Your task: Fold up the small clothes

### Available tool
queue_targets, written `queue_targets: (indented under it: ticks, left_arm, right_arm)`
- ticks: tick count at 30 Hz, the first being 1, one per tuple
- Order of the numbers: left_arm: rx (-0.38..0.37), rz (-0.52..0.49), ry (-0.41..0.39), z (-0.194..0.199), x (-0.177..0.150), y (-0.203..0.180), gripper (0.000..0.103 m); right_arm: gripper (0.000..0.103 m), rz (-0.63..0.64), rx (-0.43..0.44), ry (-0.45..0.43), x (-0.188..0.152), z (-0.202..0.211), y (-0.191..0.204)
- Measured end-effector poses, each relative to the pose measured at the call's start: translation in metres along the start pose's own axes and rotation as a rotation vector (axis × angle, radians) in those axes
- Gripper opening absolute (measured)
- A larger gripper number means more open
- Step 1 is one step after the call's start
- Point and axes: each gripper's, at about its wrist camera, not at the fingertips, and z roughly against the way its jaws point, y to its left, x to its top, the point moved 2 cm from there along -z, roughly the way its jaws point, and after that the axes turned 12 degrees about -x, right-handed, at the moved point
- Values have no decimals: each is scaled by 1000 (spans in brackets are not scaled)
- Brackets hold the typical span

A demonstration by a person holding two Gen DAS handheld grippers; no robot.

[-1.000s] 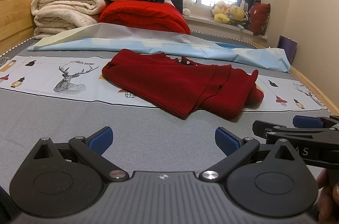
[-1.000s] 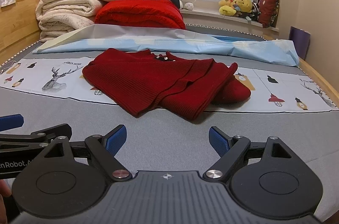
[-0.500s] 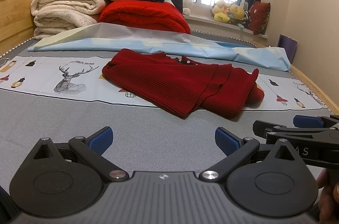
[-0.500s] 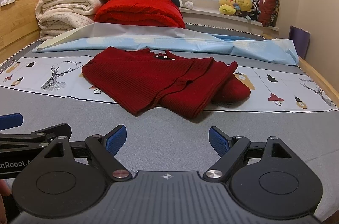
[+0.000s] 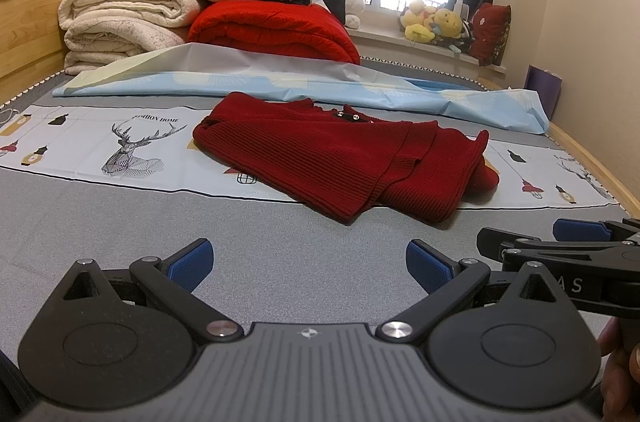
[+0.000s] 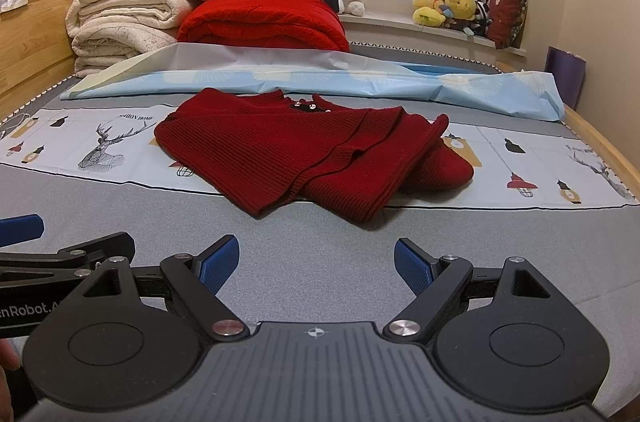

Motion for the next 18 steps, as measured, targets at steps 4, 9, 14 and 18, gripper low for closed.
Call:
queue_targets:
  ticks: [4,9,14,18]
  left_arm:
    - [7,-13,-6,0,-1,1,102]
    - [9,-56,28,-4,-5,5,56]
    - [-26,-62,99,-20,-8,9,25]
    - [-59,-45,136,-52,3,11,25]
  right_arm:
    - [86,-31,7,-9,3,1,-6]
    - [83,-162,-11,-63,32,1,-52]
    - [49,-139,-34,-213,75,-11,-100]
    - [44,-188,-34,-243,70,-37,-125]
